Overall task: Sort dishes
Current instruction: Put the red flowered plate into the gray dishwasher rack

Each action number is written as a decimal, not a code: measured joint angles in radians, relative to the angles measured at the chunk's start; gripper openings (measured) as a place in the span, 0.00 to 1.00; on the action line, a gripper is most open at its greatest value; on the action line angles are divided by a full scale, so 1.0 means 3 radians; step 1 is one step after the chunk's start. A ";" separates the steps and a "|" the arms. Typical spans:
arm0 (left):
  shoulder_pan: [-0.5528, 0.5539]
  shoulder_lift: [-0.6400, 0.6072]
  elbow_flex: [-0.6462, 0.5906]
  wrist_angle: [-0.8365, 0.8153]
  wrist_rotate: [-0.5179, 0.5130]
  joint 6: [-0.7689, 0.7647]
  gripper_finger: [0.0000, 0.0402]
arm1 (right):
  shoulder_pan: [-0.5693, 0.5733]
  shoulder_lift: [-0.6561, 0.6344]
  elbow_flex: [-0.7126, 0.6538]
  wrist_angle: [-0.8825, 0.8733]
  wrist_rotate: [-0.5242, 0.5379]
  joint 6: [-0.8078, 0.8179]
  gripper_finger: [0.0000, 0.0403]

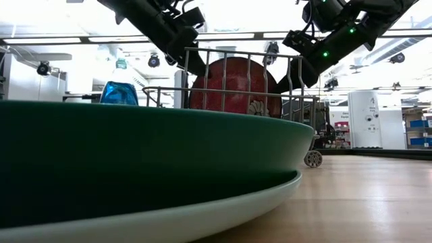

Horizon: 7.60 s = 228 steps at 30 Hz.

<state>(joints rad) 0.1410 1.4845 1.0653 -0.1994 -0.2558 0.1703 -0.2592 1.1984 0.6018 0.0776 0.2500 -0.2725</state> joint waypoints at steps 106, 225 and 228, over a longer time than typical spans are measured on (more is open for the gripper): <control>0.0042 0.0043 0.0373 -0.0338 -0.0073 0.0363 0.35 | 0.0020 0.0000 0.0520 -0.0366 -0.0282 0.0266 0.00; -0.0459 -0.1354 -0.0835 0.0083 -0.0700 0.0092 0.35 | 0.0371 0.0155 0.0535 -0.0505 0.0101 0.0282 0.00; -0.0458 -0.1354 -0.0835 0.0083 -0.0700 0.0092 0.35 | 0.0371 0.0155 0.0535 -0.0505 0.0101 0.0285 0.00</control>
<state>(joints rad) 0.0036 1.0782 0.8146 -0.1745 -0.4658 0.1978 -0.1478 1.2449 0.7622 -0.0738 0.2802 -0.1871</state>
